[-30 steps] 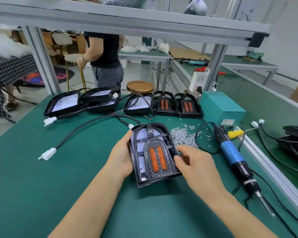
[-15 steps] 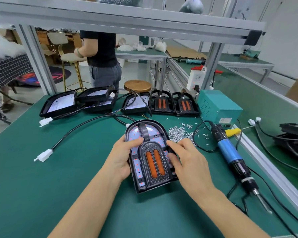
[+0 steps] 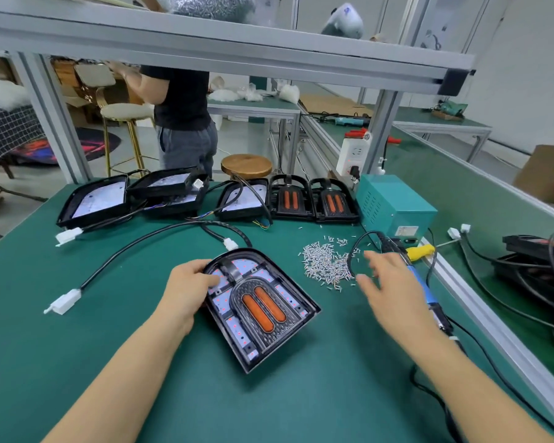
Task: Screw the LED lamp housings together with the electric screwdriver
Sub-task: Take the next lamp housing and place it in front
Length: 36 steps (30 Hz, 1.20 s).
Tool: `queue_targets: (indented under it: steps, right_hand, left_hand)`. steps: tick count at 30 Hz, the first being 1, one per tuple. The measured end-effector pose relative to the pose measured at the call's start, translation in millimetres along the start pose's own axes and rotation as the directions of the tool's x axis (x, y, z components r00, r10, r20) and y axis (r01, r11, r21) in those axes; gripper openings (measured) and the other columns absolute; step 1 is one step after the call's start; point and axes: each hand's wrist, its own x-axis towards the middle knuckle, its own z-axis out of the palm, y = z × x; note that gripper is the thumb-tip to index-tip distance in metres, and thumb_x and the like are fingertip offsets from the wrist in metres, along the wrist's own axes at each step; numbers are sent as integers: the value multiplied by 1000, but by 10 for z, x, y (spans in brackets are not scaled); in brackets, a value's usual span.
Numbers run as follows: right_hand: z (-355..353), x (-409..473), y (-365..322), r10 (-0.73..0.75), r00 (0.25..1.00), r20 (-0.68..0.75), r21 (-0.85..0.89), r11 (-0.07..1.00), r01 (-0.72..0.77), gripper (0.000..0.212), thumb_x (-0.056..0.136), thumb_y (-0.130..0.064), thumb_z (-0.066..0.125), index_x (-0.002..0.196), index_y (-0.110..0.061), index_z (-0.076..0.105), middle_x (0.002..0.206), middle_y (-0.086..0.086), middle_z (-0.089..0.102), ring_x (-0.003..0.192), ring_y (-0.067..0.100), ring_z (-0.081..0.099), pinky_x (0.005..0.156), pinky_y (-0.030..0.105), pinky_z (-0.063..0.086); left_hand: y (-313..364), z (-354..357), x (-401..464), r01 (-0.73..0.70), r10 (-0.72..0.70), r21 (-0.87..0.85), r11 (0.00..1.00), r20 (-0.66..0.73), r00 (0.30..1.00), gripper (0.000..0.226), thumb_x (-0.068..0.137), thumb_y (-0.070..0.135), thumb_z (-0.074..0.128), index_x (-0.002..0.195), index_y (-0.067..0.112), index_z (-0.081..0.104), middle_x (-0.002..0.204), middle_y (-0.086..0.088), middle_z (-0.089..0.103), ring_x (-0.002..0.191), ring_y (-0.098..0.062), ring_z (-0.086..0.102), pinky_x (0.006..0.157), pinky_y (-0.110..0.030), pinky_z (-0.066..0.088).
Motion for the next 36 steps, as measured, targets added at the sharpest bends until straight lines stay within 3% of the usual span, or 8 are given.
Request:
queue_targets:
  steps: [3, 7, 12, 15, 21, 25, 31, 36]
  right_hand:
    - [-149, 125, 248, 158, 987, 18, -225, 963, -150, 44, 93, -26, 62, 128, -3, 50, 125, 15, 48, 114, 32, 46, 85, 39, 42]
    - [-194, 239, 481, 308, 944, 118, -440, 868, -228, 52, 90, -40, 63, 124, -4, 47, 126, 15, 50, 116, 32, 48, 86, 36, 42]
    - [-230, 340, 570, 437, 874, 214, -386, 860, -335, 50, 85, -44, 67, 117, -12, 44, 97, 4, 53, 88, 25, 49, 65, 30, 36]
    - [-257, 366, 596, 457, 860, 226, -326, 868, -375, 40, 82, -36, 70, 99, -11, 45, 81, 1, 51, 74, 19, 50, 53, 29, 32]
    - [-372, 404, 606, 413, 892, 183, 85, 897, -433, 25, 79, -21, 73, 86, -7, 53, 74, 7, 54, 59, 16, 49, 48, 27, 34]
    - [-549, 465, 463, 481, 824, 300, 587, 588, -557, 25, 75, -2, 71, 99, -3, 63, 80, 9, 58, 62, 21, 50, 54, 26, 42]
    - [-714, 494, 212, 262, 879, 398, 866, 208, -454, 23, 80, 9, 56, 94, -7, 61, 67, 6, 60, 52, 14, 55, 51, 24, 52]
    - [-714, 424, 137, 185, 948, 259, 951, 123, -284, 26, 77, 9, 57, 96, -8, 60, 61, 5, 59, 49, 14, 55, 49, 25, 52]
  left_hand:
    - [-29, 53, -37, -124, 147, 232, 965, -83, 986, 31, 78, -3, 53, 92, 17, 70, 79, -2, 70, 73, -23, 62, 68, -29, 48]
    - [-56, 62, -62, -181, 269, 562, 807, -78, 960, 33, 83, 10, 53, 112, 19, 64, 105, -4, 65, 101, -28, 55, 84, -40, 47]
    - [46, 41, -88, -176, 244, 613, 770, -27, 970, 26, 80, 10, 57, 104, 16, 64, 108, -11, 65, 100, -31, 56, 84, -38, 48]
    - [165, 55, -101, -217, 337, 637, 740, -72, 939, 42, 79, 6, 58, 120, 15, 61, 123, -11, 57, 115, -31, 46, 89, -36, 39]
    - [558, 425, -145, -540, 566, 587, 603, 163, 808, 28, 81, 6, 59, 104, 19, 69, 107, 2, 65, 106, -20, 52, 90, -32, 41]
    - [717, 866, -96, -626, 449, 615, 479, 441, 777, 22, 84, 10, 59, 97, 22, 73, 97, 6, 70, 94, -14, 60, 84, -23, 43]
    - [710, 1439, 0, -632, 117, 729, 264, 626, 771, 19, 83, 8, 62, 90, 22, 74, 101, -1, 72, 96, -24, 64, 86, -38, 53]
    - [608, 1593, 39, -614, 110, 771, 166, 604, 789, 17, 80, 6, 63, 93, 14, 72, 100, -7, 70, 96, -28, 63, 77, -31, 48]
